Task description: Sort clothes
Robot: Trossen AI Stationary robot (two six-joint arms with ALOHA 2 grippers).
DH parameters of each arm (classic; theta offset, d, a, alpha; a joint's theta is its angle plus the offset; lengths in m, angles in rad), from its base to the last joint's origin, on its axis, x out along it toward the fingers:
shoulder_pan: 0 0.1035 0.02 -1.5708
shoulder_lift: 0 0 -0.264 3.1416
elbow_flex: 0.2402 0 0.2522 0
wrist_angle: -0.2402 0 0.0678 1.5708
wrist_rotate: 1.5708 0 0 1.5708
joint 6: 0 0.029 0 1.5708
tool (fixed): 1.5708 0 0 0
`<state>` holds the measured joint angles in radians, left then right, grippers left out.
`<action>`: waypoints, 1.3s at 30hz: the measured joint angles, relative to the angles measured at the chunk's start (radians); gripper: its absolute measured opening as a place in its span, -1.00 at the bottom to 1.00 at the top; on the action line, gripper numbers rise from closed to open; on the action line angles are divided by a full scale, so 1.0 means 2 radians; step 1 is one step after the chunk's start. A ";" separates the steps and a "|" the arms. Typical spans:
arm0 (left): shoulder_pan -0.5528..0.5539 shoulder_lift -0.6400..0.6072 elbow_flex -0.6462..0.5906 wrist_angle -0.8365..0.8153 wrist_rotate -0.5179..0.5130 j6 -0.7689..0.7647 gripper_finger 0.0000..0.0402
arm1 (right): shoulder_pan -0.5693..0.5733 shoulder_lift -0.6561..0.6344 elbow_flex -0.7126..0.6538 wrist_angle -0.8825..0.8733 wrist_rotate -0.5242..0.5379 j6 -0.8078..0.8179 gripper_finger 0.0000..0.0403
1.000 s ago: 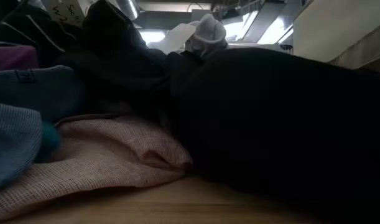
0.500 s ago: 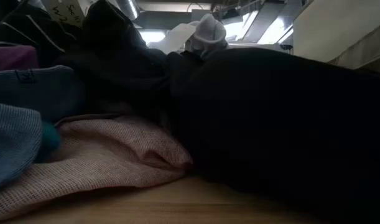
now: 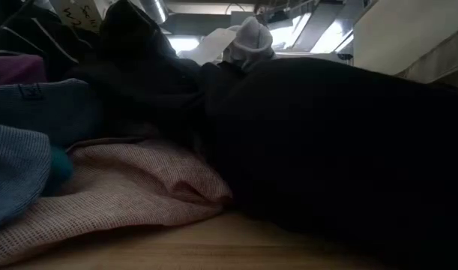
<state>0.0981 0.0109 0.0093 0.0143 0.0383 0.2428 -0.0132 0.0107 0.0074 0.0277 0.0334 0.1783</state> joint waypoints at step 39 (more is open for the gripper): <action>0.000 0.000 0.000 0.243 0.002 -0.137 -0.97 | 0.000 0.000 0.000 0.012 0.002 0.014 -0.94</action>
<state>0.0978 0.0109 0.0090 0.4996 0.0414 -0.0306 -0.0132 0.0109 0.0078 0.0524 0.0364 0.2055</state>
